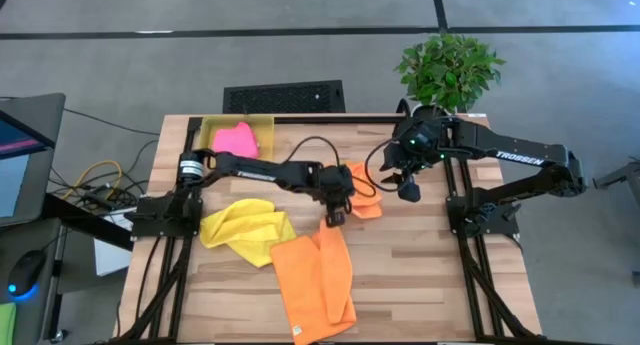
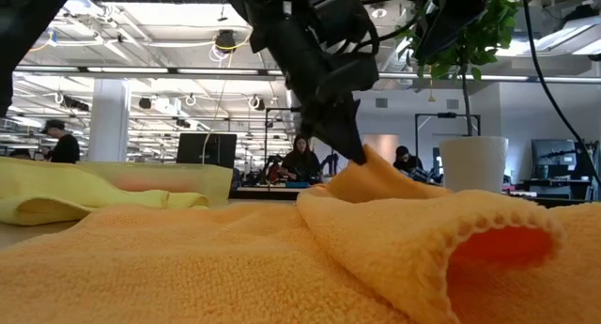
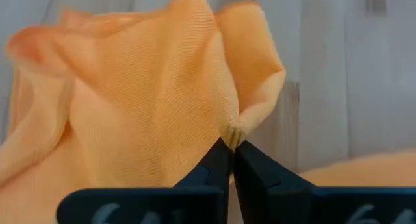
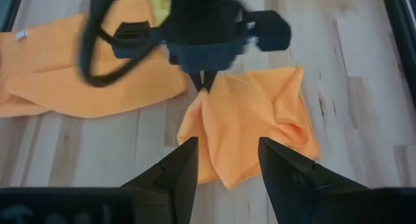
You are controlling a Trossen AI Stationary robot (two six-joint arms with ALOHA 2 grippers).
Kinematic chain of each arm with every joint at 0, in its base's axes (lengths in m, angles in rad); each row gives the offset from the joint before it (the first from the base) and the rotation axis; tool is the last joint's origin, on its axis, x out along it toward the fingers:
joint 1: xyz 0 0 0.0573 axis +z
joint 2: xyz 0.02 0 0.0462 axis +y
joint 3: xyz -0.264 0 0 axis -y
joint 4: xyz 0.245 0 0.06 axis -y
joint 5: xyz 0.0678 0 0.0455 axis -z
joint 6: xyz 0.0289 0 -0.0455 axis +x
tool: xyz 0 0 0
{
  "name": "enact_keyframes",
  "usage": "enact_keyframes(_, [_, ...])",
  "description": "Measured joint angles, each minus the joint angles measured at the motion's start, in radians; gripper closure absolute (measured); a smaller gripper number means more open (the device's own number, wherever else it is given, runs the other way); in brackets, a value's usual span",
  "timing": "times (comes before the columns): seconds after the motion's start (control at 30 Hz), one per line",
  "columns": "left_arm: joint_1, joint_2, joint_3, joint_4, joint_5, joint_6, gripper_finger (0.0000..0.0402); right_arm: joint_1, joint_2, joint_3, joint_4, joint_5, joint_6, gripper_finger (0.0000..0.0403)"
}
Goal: Fold microfiber towels
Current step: Put the top folded orange microfiber cloth into the yellow bin
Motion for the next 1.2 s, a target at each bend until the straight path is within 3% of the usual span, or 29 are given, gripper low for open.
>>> enact_keyframes(0.3, [0.063, 0.0, 0.052, -0.078, 0.041, -0.341, 0.0401, 0.001, 0.0, 0.0, -0.012, 0.0, -0.002, 0.0222])
enact_keyframes(0.6, [0.104, 0.0, 0.052, -0.097, 0.05, -0.511, 0.0401, 0.001, 0.0, -0.011, -0.015, 0.0, -0.01, 0.0224])
enact_keyframes(1.2, [0.178, -0.041, 0.052, -0.238, -0.17, -0.737, 0.0401, 0.001, 0.001, -0.028, 0.004, -0.001, -0.061, 0.0227])
